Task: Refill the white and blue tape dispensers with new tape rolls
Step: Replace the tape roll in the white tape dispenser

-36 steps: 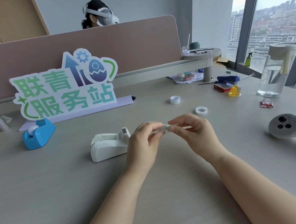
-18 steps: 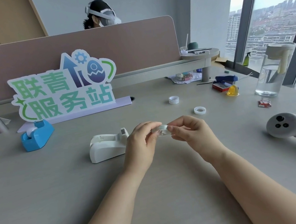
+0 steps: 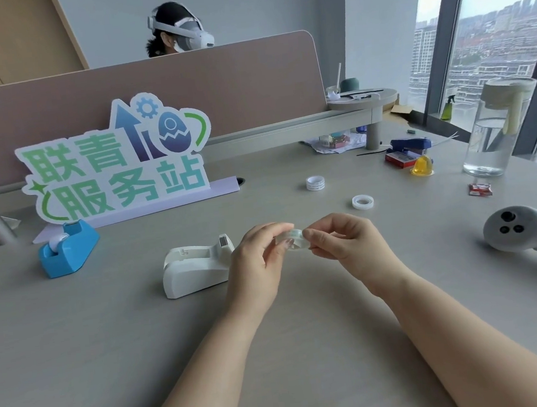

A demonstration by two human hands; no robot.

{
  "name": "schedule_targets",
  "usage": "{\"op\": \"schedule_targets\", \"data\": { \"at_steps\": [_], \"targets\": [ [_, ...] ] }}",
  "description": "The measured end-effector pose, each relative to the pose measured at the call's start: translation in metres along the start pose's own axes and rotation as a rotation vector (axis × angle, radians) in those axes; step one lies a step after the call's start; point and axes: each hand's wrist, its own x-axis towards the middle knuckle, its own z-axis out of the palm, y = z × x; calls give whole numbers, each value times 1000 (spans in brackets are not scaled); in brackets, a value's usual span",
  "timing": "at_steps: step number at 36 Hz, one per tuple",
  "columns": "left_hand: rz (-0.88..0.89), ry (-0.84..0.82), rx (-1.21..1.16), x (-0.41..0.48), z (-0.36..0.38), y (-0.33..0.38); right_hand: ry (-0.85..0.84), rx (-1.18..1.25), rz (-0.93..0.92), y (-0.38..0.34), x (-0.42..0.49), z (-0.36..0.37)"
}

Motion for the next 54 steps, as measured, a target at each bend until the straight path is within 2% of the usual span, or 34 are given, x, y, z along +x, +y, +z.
{"op": "schedule_targets", "data": {
  "at_steps": [6, 10, 19, 21, 25, 29, 31, 35, 39, 42, 48, 51, 54],
  "targets": [
    [-23, 0, -4, -1, 0, 2, -2, 15, 10, 0, 1, 1],
    [-137, 25, -120, 0, -2, 4, -54, 52, 23, -3, -2, 0],
    [-371, 94, -375, -5, -13, 13, -166, -49, -120, -5, -8, 8],
    [-382, 106, -368, -5, -17, 15, -163, 24, -91, -6, -8, 14],
    [-259, 60, -197, -9, -41, 15, -129, 200, 31, -19, -3, 28],
    [73, 27, 320, -19, -75, 6, -157, 278, 106, -31, 5, 49],
    [113, 64, 459, -23, -88, -2, -178, 316, 125, -32, 8, 65],
    [173, 163, 600, -25, -109, -17, -225, 318, 150, -34, 11, 97],
    [201, 252, 610, -22, -123, -34, -248, 315, 194, -30, 16, 121],
    [184, 249, 579, -19, -131, -42, -245, 327, 215, -28, 18, 129],
    [-150, 304, 209, -12, -142, -53, 19, 70, 56, -19, 25, 122],
    [-217, 236, 199, -5, -143, -55, 132, -84, -83, -7, 27, 122],
    [-229, 162, 206, 0, -145, -58, 133, -286, -258, 7, 26, 126]
  ]
}}
